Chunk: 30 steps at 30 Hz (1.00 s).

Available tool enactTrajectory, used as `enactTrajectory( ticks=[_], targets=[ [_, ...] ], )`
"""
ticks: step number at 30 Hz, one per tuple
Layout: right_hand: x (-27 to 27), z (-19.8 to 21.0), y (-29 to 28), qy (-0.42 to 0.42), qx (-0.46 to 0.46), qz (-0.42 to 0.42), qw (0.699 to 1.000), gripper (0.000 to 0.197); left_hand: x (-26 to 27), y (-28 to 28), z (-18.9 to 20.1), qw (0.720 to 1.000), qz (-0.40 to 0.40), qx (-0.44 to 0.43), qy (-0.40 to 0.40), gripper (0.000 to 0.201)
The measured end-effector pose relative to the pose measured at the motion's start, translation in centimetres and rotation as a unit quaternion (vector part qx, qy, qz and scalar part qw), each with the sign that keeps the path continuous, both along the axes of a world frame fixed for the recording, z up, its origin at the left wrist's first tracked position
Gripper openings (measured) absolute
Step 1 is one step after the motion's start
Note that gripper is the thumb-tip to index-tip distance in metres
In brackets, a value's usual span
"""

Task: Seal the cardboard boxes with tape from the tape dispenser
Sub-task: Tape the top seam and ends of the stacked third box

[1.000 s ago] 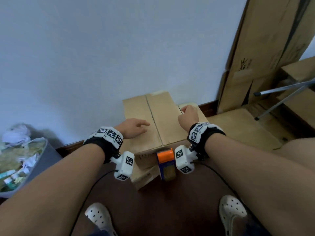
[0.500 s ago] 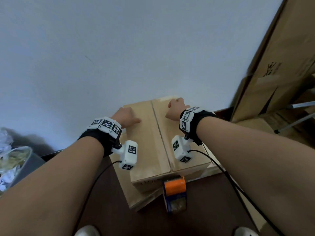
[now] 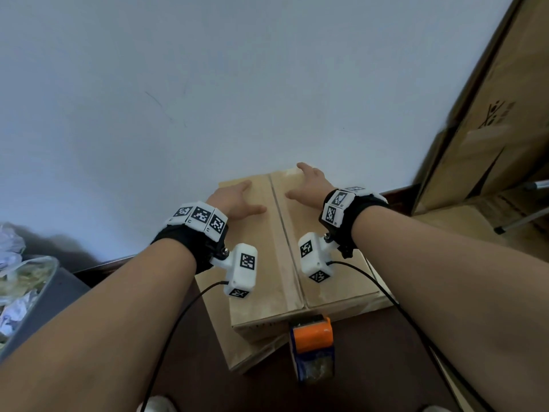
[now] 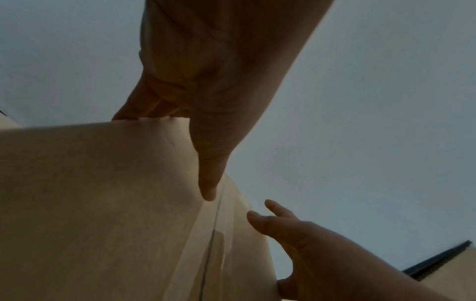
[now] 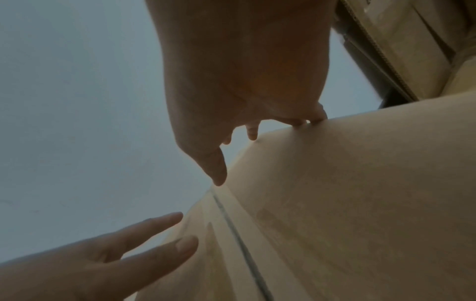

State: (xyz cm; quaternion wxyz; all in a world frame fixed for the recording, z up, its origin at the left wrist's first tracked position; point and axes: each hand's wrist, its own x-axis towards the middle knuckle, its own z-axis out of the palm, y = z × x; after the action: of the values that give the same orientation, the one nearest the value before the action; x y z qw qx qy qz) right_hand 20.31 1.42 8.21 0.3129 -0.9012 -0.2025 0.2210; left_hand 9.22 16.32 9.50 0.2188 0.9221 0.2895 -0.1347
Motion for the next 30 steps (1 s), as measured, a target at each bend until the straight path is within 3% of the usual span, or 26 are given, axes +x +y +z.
enactTrajectory(
  ticks=[8, 18, 30],
  targets=[
    [-0.3, -0.1, 0.1, -0.004, -0.042, 0.038, 0.998, 0.097, 0.4, -0.4, -0.2, 1.000, -0.006, 0.028, 0.005, 0.091],
    [-0.4, -1.2, 0.4, -0.059, -0.137, 0.057, 0.987, 0.108, 1.5, -0.8, -1.5, 0.996, -0.012, 0.078, 0.032, 0.097],
    [0.3, -2.0, 0.2, -0.082, -0.194, 0.084, 0.974, 0.093, 1.6, -1.1, -2.4, 0.992, -0.031, 0.118, 0.034, 0.078]
  ],
)
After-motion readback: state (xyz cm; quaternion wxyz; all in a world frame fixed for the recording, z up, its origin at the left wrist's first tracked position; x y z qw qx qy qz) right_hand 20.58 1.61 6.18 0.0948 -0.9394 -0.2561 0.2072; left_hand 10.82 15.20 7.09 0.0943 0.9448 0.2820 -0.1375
